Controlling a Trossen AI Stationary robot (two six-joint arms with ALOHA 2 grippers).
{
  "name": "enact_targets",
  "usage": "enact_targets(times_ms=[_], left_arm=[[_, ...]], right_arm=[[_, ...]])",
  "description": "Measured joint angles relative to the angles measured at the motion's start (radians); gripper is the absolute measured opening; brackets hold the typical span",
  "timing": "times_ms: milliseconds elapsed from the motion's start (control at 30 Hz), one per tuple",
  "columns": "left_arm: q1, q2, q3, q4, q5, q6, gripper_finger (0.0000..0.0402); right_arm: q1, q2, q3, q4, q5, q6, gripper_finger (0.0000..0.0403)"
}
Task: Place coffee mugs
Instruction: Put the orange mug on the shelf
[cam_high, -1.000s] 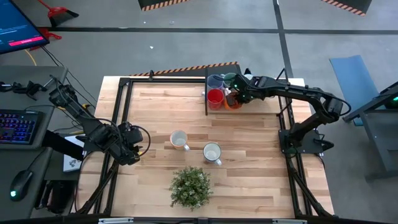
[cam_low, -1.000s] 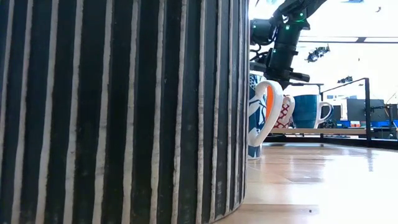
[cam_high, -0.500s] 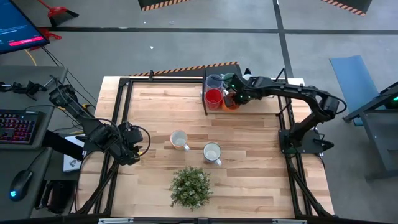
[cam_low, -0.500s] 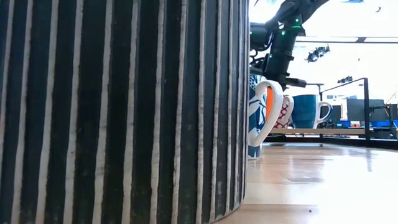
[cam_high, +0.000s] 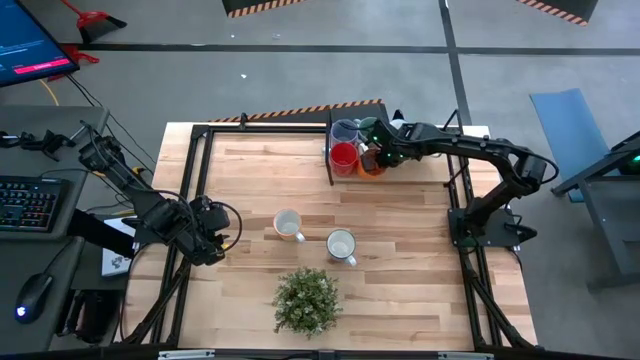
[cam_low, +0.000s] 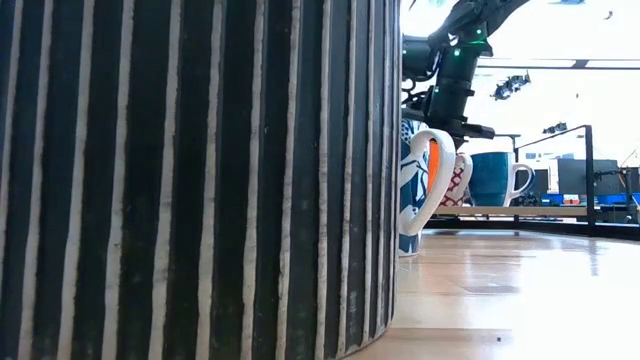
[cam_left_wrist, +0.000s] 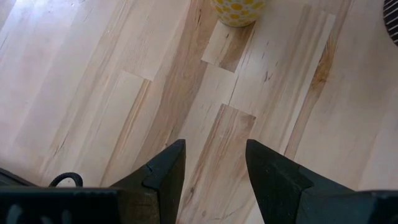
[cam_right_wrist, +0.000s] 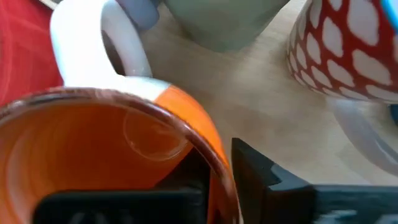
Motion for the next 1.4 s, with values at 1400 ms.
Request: enact_targets(times_ms=[1400], left_arm=[[0.001, 0.000, 0.000, 0.013, -0.024, -0.002, 0.0159]], right_arm=[[0.237, -0.366, 0.000, 0.094, -0.143, 0.064, 0.0103]])
